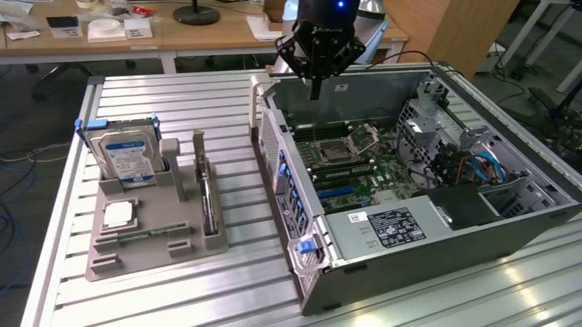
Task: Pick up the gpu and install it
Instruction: 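Reach for the gpu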
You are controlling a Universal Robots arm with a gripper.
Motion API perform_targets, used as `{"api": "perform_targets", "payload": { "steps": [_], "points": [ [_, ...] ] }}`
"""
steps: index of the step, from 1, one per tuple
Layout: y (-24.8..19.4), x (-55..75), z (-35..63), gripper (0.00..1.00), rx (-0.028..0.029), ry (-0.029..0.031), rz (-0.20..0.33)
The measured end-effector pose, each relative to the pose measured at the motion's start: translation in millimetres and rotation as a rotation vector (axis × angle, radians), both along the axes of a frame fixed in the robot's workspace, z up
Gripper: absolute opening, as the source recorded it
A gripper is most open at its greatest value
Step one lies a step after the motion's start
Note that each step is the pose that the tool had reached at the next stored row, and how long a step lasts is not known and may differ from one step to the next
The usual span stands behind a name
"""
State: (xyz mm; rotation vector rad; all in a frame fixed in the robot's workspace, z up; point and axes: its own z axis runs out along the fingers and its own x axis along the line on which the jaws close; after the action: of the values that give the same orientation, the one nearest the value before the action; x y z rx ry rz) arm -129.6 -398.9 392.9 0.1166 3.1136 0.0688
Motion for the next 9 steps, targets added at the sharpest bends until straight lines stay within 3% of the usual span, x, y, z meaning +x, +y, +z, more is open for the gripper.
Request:
{"api": "perform_targets", "payload": {
  "steps": [5, 9],
  "points": [
    [0.0, 0.0, 0.8, 0.1, -0.0003, 0.0002, 0.0],
    [0.0, 0.0, 18.3, 0.1, 0.0, 0.0001, 0.0]
  ]
}}
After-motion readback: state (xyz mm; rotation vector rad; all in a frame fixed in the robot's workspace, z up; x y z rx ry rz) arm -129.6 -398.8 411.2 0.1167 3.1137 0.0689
